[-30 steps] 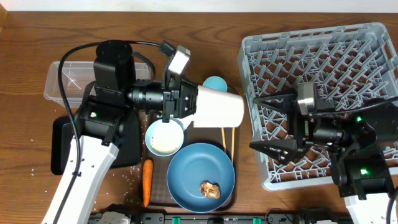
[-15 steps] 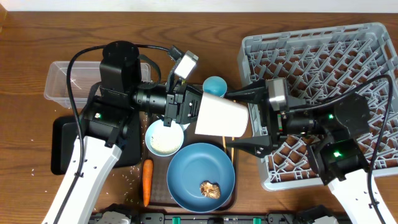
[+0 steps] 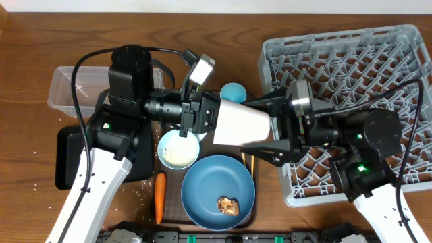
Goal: Sort waste into correct bins and load items into the dishwasher rack
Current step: 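Lift the pink cup and pass it to the right gripper, then carry the pink cup with the right gripper into the rack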
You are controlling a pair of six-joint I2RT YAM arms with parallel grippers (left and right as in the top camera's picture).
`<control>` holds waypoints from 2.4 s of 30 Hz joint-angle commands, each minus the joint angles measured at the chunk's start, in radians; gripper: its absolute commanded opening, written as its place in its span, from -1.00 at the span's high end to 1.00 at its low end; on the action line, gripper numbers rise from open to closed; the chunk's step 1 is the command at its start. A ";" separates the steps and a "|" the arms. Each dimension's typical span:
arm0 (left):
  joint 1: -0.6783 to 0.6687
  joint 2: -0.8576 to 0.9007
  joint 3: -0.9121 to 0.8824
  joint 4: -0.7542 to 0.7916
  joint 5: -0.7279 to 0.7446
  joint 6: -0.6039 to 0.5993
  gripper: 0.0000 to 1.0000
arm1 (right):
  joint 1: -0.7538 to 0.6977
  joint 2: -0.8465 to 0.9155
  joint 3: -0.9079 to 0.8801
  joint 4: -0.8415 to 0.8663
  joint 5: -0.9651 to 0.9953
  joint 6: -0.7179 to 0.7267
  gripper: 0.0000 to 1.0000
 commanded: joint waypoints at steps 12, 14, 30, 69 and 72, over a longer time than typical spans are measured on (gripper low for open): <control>0.000 -0.004 0.016 0.005 -0.074 0.016 0.88 | 0.041 0.034 0.013 -0.017 -0.046 0.035 -0.12; 0.000 -0.004 0.016 0.005 -0.081 0.017 0.86 | 0.039 0.044 0.013 -0.017 -0.045 0.026 -0.14; 0.104 -0.004 0.016 0.004 -0.188 0.069 -0.25 | -0.164 0.023 0.013 -0.027 0.045 0.232 0.10; 0.158 -0.005 0.016 -0.003 -0.154 0.047 -0.26 | -0.545 -0.063 0.314 -1.431 1.442 -0.179 -0.04; 0.158 -0.005 0.016 -0.003 -0.154 0.047 -0.27 | -0.631 -0.038 0.364 -1.487 1.426 -0.158 -0.06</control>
